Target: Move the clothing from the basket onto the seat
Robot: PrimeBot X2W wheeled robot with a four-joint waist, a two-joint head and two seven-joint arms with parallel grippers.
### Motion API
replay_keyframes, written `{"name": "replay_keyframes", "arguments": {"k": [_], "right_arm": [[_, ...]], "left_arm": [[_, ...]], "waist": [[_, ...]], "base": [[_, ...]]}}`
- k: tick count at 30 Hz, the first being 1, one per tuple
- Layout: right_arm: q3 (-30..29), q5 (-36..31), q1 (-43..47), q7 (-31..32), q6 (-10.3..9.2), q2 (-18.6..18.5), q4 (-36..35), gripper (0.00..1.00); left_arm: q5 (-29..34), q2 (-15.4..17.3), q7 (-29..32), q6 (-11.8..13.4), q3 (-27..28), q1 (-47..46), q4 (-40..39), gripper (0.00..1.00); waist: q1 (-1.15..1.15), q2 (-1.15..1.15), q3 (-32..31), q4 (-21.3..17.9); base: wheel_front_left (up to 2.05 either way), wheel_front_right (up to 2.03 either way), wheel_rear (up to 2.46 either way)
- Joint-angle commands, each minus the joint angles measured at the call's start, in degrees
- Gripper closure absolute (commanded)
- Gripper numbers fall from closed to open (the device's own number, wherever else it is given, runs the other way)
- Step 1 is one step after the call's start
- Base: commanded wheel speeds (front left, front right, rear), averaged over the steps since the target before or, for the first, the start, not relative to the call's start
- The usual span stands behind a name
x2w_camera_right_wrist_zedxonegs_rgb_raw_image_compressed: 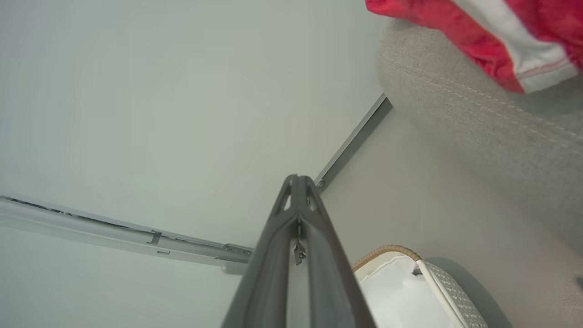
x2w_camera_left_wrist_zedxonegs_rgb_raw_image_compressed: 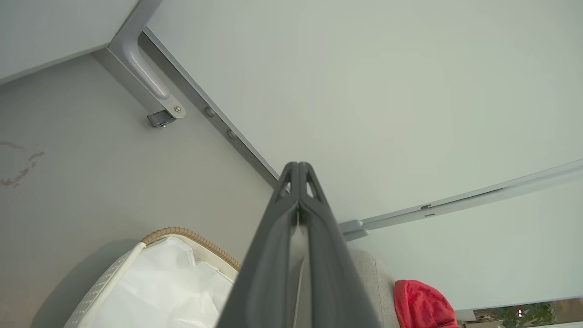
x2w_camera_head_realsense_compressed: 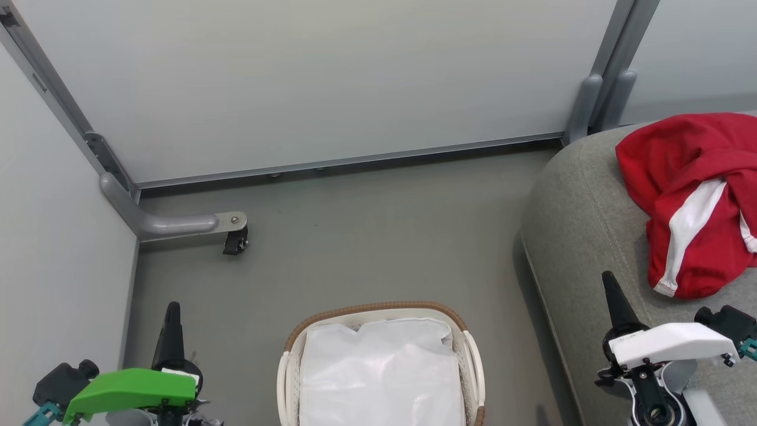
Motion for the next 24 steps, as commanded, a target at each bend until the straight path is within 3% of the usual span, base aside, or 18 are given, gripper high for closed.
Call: {"name": "replay_keyframes", "arguments": {"k": [1, 24], "right_arm": [[-0.3, 1.7, 0.1, 0.4, -0.02, -0.4, -0.8, 1.00], [-1.7, 13.9, 0.6, 3.7, -0.04, -0.5, -2.2, 1.00]], "left_arm": [[-1.6, 0.4, 0.4, -0.1, 0.5, -1.6, -0.7, 1.00], [-13.0, 0.4, 3.8, -0.1, 2.1, -2.7, -1.0, 1.00]], "waist": [[0.00, 0.00, 0.0, 0.0], [0.00, 0.00, -0.6, 0.0]], "base": [[0.00, 0.00, 0.00], [0.00, 0.00, 0.00]]}}
